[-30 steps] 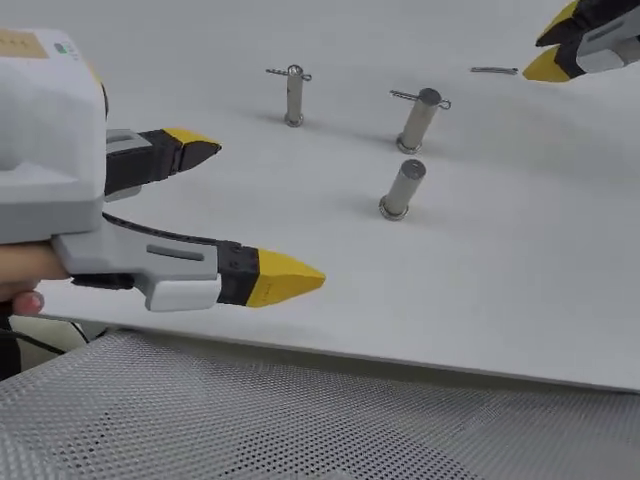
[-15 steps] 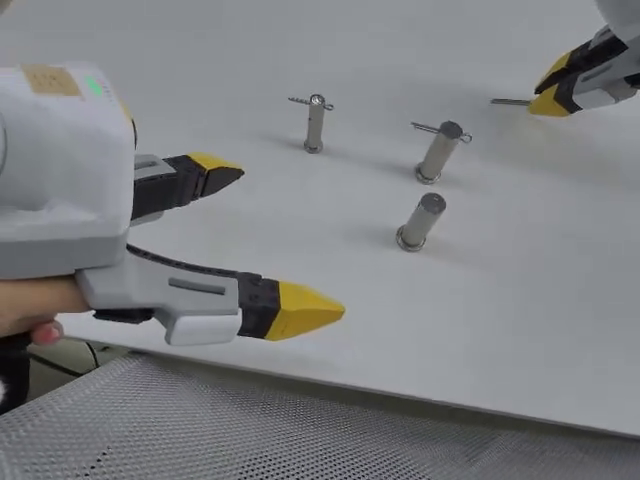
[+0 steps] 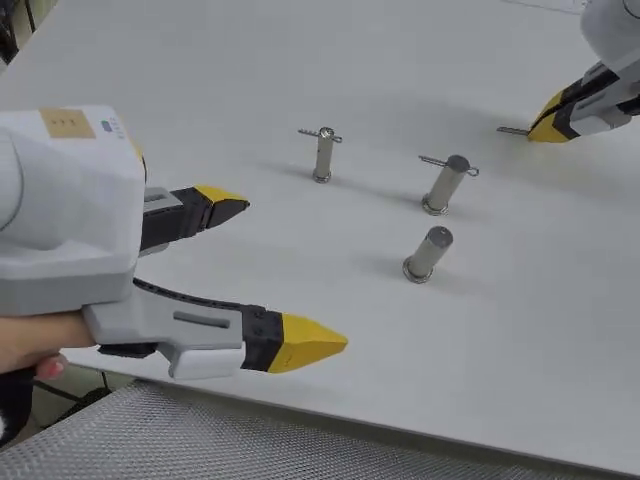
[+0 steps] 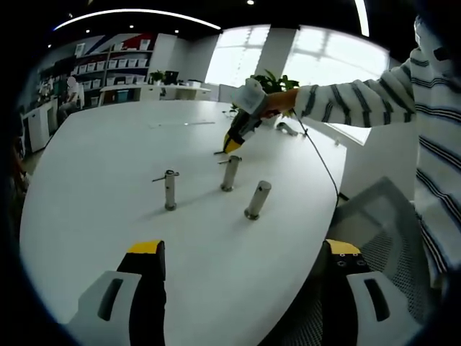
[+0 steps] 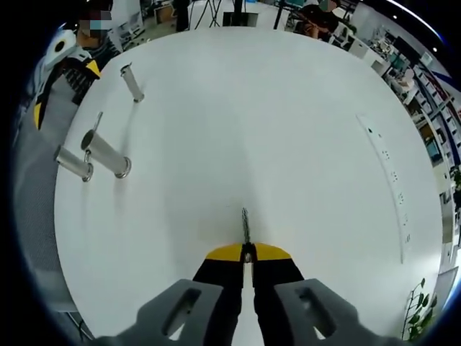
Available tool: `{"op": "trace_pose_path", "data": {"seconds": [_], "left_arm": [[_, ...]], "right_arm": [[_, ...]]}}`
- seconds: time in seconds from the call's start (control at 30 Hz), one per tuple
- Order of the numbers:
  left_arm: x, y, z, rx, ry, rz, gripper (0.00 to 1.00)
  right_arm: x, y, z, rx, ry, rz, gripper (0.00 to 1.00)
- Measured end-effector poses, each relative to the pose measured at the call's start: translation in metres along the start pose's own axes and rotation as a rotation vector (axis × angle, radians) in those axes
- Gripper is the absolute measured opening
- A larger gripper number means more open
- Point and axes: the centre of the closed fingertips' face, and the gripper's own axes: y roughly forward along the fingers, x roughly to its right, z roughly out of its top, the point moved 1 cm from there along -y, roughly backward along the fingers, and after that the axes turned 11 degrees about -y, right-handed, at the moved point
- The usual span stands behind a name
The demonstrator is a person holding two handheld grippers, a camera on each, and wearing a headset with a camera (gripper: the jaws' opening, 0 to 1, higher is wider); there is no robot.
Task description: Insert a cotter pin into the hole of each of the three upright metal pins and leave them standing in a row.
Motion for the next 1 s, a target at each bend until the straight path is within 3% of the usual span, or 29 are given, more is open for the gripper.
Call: {"op": "trace_pose_path", "data": {"seconds": [0.23,0.3,0.5,0.63,0.87,1.0], "left_arm": [[0.001,0.0,0.002,0.009,-0.001,0.002,0.88],[0.002,-0.001,0.001,0.009,-0.002,0.003,0.88],[0.003,-0.004,0.003,0.024,-0.012,0.011,0.87],[0.003,-0.005,0.005,0.027,-0.005,0.019,0.85],[0.005,-0.007,0.011,0.044,-0.007,0.016,0.83],[0.006,-0.007,0.016,0.049,0.006,0.011,0.82]], "right_arm": [[-0.002,0.0,0.0,-0.018,-0.018,-0.008,0.0],[-0.004,-0.002,0.001,-0.022,-0.073,-0.019,0.0],[0.0,0.0,0.0,-0.052,-0.096,-0.038,0.0],[0.0,-0.002,0.002,-0.047,-0.107,-0.015,0.0],[0.0,-0.019,0.009,-0.029,-0.121,-0.03,0.0],[-0.002,-0.035,0.017,-0.005,-0.148,-0.076,0.0]]}}
